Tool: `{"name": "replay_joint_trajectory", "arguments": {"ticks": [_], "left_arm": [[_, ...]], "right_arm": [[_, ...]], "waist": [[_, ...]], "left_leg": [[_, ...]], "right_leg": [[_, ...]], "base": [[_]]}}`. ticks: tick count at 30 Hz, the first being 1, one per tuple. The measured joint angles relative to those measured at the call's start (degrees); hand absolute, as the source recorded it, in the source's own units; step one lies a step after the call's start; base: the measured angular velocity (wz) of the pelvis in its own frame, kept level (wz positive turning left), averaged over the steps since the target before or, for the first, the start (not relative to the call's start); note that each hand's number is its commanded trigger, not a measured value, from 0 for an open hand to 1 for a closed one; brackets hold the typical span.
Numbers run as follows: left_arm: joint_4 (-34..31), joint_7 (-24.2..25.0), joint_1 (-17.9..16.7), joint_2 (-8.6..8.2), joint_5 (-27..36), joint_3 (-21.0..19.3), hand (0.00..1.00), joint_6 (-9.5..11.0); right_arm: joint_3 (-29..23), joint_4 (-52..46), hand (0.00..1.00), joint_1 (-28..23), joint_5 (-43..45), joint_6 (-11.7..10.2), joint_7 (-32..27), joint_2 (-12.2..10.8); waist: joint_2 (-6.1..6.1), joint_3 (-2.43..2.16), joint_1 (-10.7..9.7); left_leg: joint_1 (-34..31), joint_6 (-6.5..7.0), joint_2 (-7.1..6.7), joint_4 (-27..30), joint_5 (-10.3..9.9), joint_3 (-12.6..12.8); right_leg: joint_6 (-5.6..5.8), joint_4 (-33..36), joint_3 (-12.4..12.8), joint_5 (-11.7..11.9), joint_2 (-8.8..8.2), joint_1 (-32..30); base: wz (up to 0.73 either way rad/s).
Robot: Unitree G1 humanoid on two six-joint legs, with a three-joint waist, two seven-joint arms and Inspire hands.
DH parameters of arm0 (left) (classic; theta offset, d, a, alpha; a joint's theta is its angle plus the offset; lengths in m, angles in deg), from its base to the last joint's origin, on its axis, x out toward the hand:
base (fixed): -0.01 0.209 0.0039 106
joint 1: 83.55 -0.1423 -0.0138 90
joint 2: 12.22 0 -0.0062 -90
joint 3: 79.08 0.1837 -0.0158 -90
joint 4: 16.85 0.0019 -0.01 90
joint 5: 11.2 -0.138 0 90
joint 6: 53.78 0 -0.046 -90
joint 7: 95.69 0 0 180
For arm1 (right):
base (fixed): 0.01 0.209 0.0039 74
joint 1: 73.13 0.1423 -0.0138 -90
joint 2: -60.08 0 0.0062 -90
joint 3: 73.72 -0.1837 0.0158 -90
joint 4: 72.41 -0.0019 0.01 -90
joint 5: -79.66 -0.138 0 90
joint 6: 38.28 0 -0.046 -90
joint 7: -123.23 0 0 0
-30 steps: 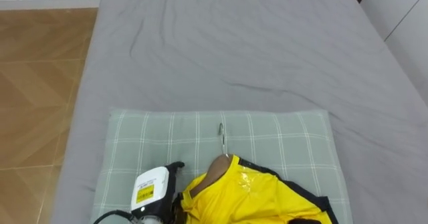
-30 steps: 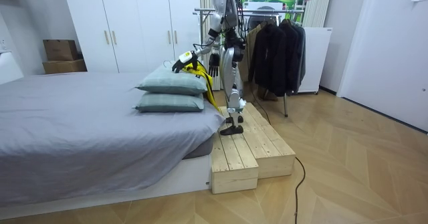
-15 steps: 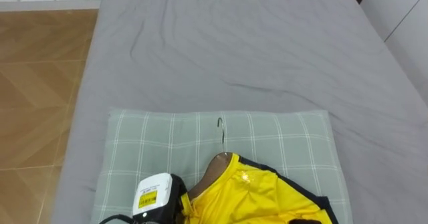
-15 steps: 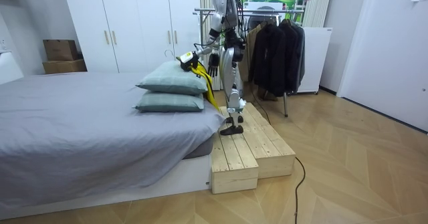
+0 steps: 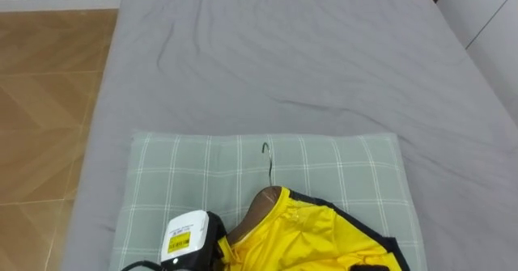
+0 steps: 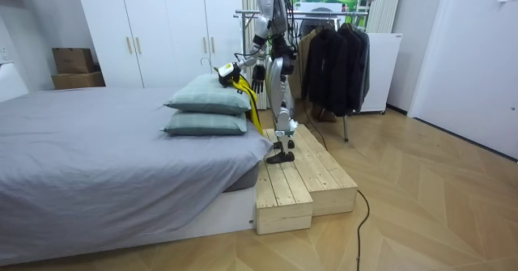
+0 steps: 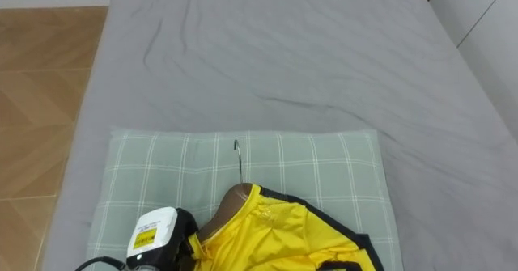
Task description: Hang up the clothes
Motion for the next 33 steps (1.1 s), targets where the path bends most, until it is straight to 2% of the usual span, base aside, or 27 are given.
{"name": "replay_joint_trajectory", "arguments": {"ticks": [14, 22, 27, 30, 33], "left_arm": [[0.00, -1.63, -0.40, 0.06, 0.82, 0.13, 1.00, 0.13], [-0.98, -3.53, -0.87, 0.02, 1.11, 0.00, 1.00, 0.25], [-1.29, -4.15, -0.93, 0.09, 0.03, -1.38, 1.00, 1.23], [-3.88, -4.29, -1.31, 0.29, -0.04, -1.62, 1.00, 1.37], [-6.94, -5.04, -1.42, 0.48, -0.55, -1.81, 1.00, 1.37]], "right_arm": [[-0.51, -0.81, 0.00, -0.27, -0.03, 0.08, -0.22, 0.04], [-2.31, -0.49, 0.00, -0.39, -0.16, 0.82, -0.73, 0.22], [-2.34, -0.54, 0.00, -0.50, -0.22, 0.77, -0.94, 0.36], [-2.13, -0.61, 0.00, -0.54, -0.24, 0.71, -2.10, 0.65], [-2.23, -0.59, 0.00, -1.13, -0.18, 0.30, -3.48, 0.94]], "waist": [[0.09, 0.01, -0.08], [1.15, -0.10, -0.15], [1.88, -0.46, 0.17], [2.36, -0.71, 0.32], [2.48, -0.75, 0.31]], "left_leg": [[0.03, 0.00, -0.02, 0.10, 0.00, -0.11], [0.36, 0.00, -0.09, 0.37, 0.00, -0.60], [0.45, 0.00, 0.06, 0.65, 0.00, -0.44], [0.43, 0.00, 0.09, 1.01, 0.00, -0.32], [0.46, 0.00, 0.10, 1.54, 0.00, -0.54]], "right_leg": [[0.00, 0.00, -0.50, 0.00, -0.04, 0.15], [0.00, -0.07, -0.25, 0.00, 0.01, 0.75], [0.00, -0.05, -0.52, 0.00, 0.06, 0.85], [0.00, 0.05, -0.46, 0.00, 0.05, 0.93], [0.00, 0.14, -0.62, 0.00, 0.10, 1.30]], "base": [[0.00], [0.01], [0.00], [0.00], [0.03]]}}
